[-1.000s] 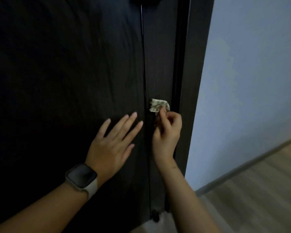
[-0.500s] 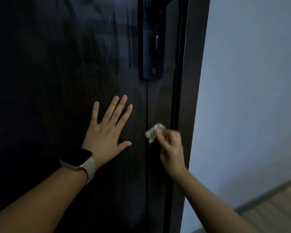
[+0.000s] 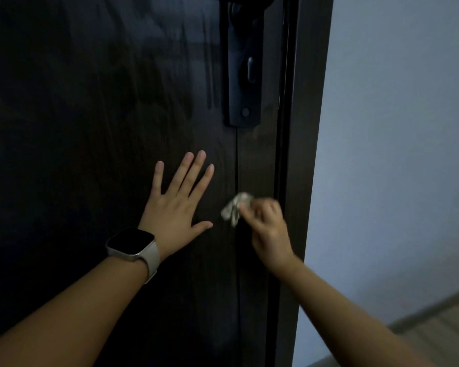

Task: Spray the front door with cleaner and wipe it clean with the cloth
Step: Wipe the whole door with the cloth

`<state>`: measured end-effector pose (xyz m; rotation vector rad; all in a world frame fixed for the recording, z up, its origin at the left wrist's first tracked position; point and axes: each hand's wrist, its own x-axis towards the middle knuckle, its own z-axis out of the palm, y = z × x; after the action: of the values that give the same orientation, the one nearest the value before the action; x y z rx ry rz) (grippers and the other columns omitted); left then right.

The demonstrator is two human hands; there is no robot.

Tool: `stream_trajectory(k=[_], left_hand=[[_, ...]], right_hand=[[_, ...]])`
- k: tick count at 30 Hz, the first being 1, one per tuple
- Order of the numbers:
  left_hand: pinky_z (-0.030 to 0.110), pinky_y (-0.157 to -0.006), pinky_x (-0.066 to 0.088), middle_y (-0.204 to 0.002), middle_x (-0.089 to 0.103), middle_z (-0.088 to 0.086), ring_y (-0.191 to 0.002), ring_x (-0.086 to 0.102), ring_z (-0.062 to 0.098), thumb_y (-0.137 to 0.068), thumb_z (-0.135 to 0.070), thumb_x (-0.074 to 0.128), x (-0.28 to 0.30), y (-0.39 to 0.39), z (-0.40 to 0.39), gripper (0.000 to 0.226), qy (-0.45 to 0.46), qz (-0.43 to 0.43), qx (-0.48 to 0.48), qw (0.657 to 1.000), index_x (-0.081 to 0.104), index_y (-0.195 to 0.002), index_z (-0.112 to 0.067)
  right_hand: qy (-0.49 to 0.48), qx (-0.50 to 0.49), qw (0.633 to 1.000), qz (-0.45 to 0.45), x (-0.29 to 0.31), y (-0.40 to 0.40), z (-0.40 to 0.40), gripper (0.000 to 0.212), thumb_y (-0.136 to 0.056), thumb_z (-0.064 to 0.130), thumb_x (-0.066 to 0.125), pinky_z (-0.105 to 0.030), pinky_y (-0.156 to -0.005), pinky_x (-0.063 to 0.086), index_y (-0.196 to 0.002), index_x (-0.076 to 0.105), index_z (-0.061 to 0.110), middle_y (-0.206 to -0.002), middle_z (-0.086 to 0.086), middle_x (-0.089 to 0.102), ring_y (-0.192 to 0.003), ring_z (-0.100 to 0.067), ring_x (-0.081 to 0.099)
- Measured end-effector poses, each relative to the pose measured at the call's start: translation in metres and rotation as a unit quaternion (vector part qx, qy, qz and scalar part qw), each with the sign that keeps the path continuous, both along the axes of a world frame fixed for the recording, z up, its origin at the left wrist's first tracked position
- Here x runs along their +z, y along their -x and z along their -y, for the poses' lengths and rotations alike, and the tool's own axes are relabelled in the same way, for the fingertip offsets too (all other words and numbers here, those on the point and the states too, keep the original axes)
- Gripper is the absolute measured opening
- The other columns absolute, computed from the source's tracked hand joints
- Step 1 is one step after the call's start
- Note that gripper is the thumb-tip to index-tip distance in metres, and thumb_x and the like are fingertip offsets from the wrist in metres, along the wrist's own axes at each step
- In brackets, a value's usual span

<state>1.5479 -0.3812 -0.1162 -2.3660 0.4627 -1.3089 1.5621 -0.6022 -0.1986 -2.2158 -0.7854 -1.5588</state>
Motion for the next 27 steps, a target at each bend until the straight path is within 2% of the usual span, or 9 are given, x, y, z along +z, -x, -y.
stream_trajectory(k=[3,6,8,10,14,18,20,22,27], left_hand=[[0.053,-0.115,-0.017,-0.163,-0.008,0.009,-0.149,-0.012,0.024,-0.065,-0.066,0.071,0.003,0.005,0.000,0.120,0.004,-0.018,0.003,1.000,0.007,-0.154,-0.017],[0.051,-0.116,-0.008,-0.162,0.005,0.008,-0.149,0.001,0.023,-0.069,-0.053,0.075,0.008,0.018,0.005,0.107,0.030,-0.030,-0.013,0.999,0.019,-0.154,-0.018],[0.049,-0.115,0.003,-0.160,0.016,0.007,-0.145,0.013,0.022,-0.071,-0.047,0.077,0.017,0.027,0.009,0.101,0.061,-0.024,-0.032,0.997,0.023,-0.152,-0.020],[0.049,-0.114,0.007,-0.160,0.016,0.008,-0.145,0.014,0.023,-0.072,-0.045,0.077,0.034,0.032,0.011,0.100,0.095,-0.005,-0.044,0.995,0.023,-0.152,-0.020],[0.052,-0.115,-0.011,-0.162,-0.012,0.008,-0.149,-0.011,0.025,-0.071,-0.058,0.071,0.089,0.025,0.013,0.111,0.136,0.028,-0.024,0.990,0.011,-0.155,-0.017],[0.054,-0.114,-0.013,-0.162,-0.012,0.012,-0.148,-0.015,0.027,-0.055,-0.082,0.065,0.109,0.006,0.012,0.134,0.075,-0.008,0.006,0.997,0.004,-0.154,-0.014],[0.056,-0.114,-0.012,-0.162,-0.011,0.013,-0.148,-0.013,0.029,-0.049,-0.084,0.066,0.107,0.001,0.011,0.141,0.064,-0.010,0.018,0.998,0.003,-0.154,-0.014],[0.056,-0.114,-0.012,-0.162,-0.009,0.013,-0.149,-0.010,0.029,-0.047,-0.083,0.068,0.105,-0.002,0.010,0.143,0.065,-0.004,0.018,0.998,0.005,-0.154,-0.014],[0.056,-0.114,-0.013,-0.162,-0.009,0.013,-0.149,-0.011,0.029,-0.049,-0.082,0.068,0.105,-0.004,0.010,0.141,0.059,0.010,0.009,0.998,0.004,-0.154,-0.014]], right_hand=[[0.068,0.006,0.991,-0.113,-0.055,0.019,0.012,0.061,-0.071,-0.011,0.064,-0.029,-0.080,0.052,-0.128,0.061,0.012,-0.117,-0.003,0.046,-0.106,-0.022,0.048],[0.064,0.034,0.988,-0.133,-0.035,0.030,0.023,0.063,-0.072,-0.014,0.062,-0.022,-0.082,0.046,-0.127,0.062,0.015,-0.112,0.000,0.046,-0.101,-0.018,0.049],[0.023,0.036,0.995,-0.092,0.012,0.035,0.030,0.059,-0.075,-0.015,0.055,-0.021,-0.084,0.042,-0.127,0.063,0.014,-0.109,-0.003,0.049,-0.098,-0.019,0.050],[-0.035,0.018,0.999,-0.037,0.073,0.037,0.037,0.053,-0.079,-0.012,0.054,-0.021,-0.084,0.041,-0.124,0.066,0.014,-0.103,-0.009,0.052,-0.094,-0.022,0.052],[-0.121,-0.008,0.991,0.056,0.206,0.029,0.051,0.035,-0.091,0.005,0.050,-0.033,-0.076,0.045,-0.120,0.069,0.013,-0.093,-0.013,0.053,-0.086,-0.029,0.054],[-0.132,-0.021,0.987,0.092,0.293,0.008,0.040,0.030,-0.094,0.007,0.057,-0.027,-0.079,0.044,-0.122,0.067,0.012,-0.097,-0.012,0.052,-0.090,-0.024,0.051],[-0.121,-0.027,0.989,0.080,0.298,-0.003,0.025,0.030,-0.093,0.005,0.057,-0.023,-0.079,0.042,-0.121,0.066,0.011,-0.098,-0.008,0.050,-0.091,-0.017,0.045],[-0.115,-0.041,0.990,0.067,0.273,-0.011,0.016,0.037,-0.088,-0.004,0.057,-0.017,-0.080,0.036,-0.122,0.064,0.008,-0.103,-0.009,0.051,-0.093,-0.012,0.040],[-0.057,-0.060,0.995,0.054,0.171,-0.008,0.025,0.053,-0.074,-0.020,0.061,-0.021,-0.080,0.040,-0.121,0.064,0.002,-0.101,-0.013,0.056,-0.094,-0.026,0.051]])
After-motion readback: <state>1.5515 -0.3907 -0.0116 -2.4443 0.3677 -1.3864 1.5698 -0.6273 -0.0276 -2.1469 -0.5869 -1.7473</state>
